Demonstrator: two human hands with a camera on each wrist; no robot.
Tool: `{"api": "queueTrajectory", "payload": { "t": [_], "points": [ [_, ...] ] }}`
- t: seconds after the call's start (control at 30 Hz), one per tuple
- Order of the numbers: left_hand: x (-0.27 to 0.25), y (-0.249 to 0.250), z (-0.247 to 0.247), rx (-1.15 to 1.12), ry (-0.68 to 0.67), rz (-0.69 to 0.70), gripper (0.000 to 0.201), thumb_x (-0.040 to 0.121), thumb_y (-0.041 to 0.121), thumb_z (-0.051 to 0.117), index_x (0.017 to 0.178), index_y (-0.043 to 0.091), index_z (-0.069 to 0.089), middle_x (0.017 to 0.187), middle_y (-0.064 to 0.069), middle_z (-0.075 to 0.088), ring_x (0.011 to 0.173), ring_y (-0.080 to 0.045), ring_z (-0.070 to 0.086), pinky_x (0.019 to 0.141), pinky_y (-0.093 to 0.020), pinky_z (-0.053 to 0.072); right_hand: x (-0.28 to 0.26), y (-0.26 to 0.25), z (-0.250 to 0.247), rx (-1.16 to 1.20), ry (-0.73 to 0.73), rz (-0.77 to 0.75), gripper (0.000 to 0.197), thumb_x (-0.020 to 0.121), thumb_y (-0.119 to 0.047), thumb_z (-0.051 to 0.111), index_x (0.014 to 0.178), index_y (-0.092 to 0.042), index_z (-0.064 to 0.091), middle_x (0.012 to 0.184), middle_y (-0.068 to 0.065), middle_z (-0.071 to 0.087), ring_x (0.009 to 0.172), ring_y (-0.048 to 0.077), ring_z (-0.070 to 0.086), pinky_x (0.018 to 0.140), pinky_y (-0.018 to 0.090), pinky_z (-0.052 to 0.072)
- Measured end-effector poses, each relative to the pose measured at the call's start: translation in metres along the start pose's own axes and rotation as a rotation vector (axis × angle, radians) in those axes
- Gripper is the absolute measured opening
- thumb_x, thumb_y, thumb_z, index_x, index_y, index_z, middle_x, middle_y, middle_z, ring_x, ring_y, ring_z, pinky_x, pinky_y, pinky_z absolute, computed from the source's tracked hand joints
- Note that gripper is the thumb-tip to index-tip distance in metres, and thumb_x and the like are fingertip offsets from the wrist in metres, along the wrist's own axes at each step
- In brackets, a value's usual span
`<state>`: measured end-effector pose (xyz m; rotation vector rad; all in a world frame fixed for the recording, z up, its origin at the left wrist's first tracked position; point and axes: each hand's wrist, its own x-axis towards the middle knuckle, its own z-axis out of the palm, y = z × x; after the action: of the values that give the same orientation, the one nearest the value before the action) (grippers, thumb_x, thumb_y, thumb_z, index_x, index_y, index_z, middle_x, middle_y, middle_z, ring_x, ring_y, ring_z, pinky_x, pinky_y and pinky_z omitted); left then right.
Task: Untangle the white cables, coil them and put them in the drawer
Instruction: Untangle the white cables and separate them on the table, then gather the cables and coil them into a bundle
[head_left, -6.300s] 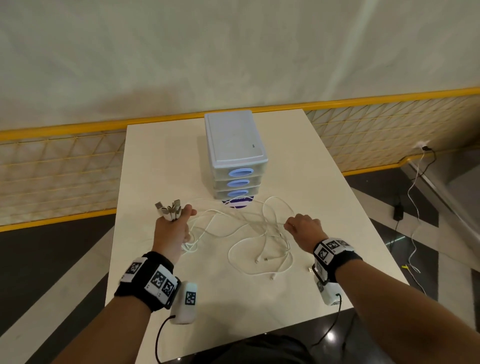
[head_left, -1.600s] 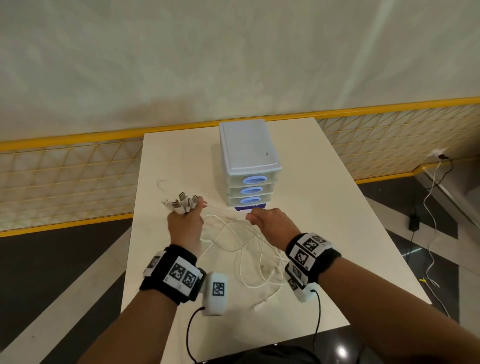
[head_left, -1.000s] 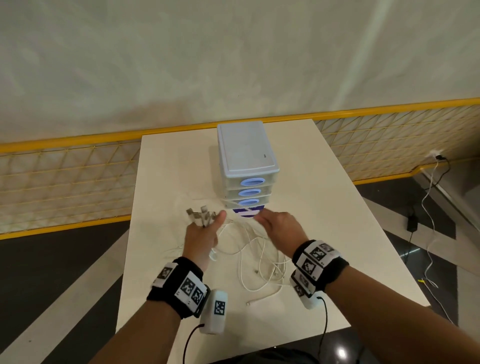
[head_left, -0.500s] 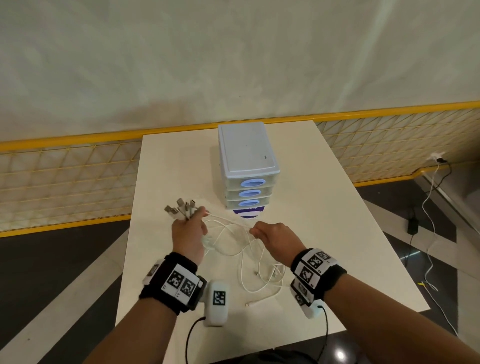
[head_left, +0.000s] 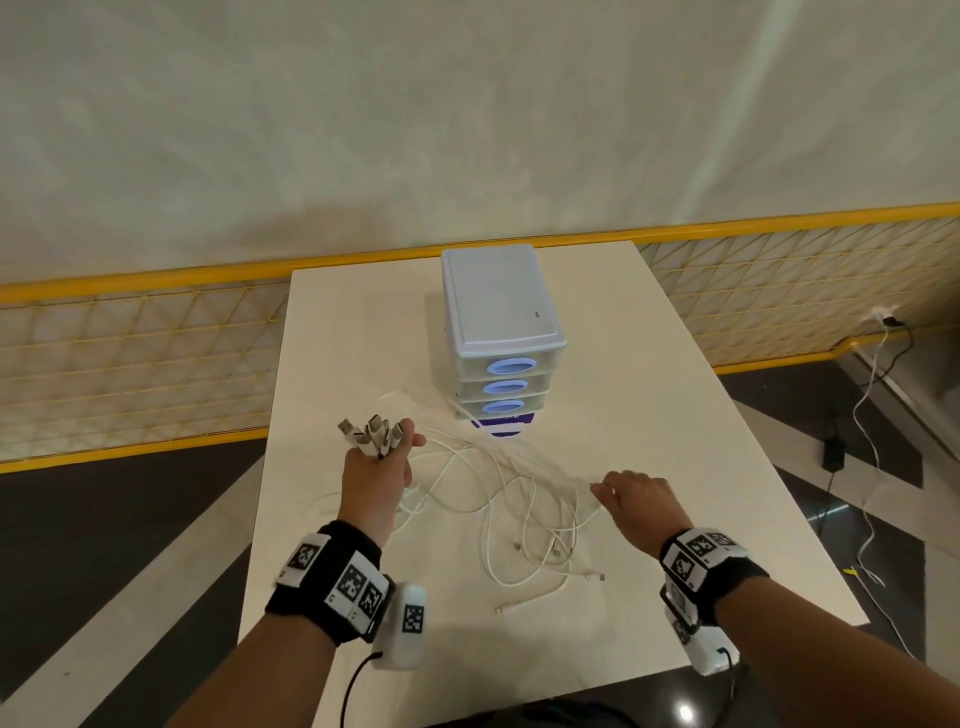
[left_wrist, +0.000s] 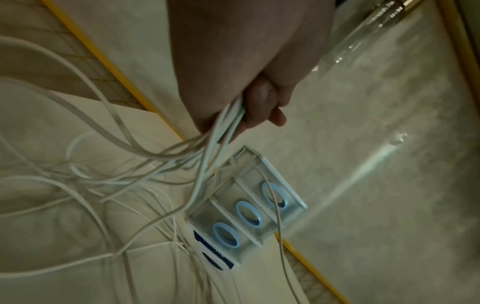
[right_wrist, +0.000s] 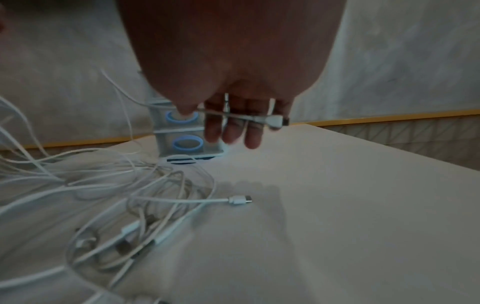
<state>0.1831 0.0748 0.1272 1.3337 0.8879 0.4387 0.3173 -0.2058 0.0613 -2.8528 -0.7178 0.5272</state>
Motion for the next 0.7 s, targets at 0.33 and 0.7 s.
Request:
{"api": "queueTrajectory", "payload": {
  "t": [0.33, 0.7],
  "points": [
    [-0.030, -0.004, 0.031, 0.288, -0.285, 0.199, 0.034, 0.087, 0.003, 0.060, 0.069, 0.032, 0.063, 0.074, 0.009, 0.062, 0.066, -0.004, 0.056, 0.064, -0.024, 0.043, -0.011, -0.117, -0.073, 0.540, 0.118, -0.560, 0.067, 0.082, -0.063, 0.043, 0.136, -0.024, 0.038, 0.133, -0.011, 0.042, 0.123, 0.005, 0.042, 0.106, 0.023, 0.034],
    [-0.053, 0.019, 0.057, 0.268, -0.439, 0.188, 0.034, 0.095, -0.014, 0.030, 0.085, 0.011, 0.050, 0.076, 0.004, 0.043, 0.065, 0.022, 0.051, 0.067, -0.006, 0.038, -0.024, -0.174, -0.072, 0.479, 0.391, -0.796, 0.055, 0.096, -0.044, 0.029, 0.101, -0.006, 0.067, 0.100, 0.007, 0.072, 0.091, 0.012, 0.060, 0.085, 0.005, 0.037]
  ]
}}
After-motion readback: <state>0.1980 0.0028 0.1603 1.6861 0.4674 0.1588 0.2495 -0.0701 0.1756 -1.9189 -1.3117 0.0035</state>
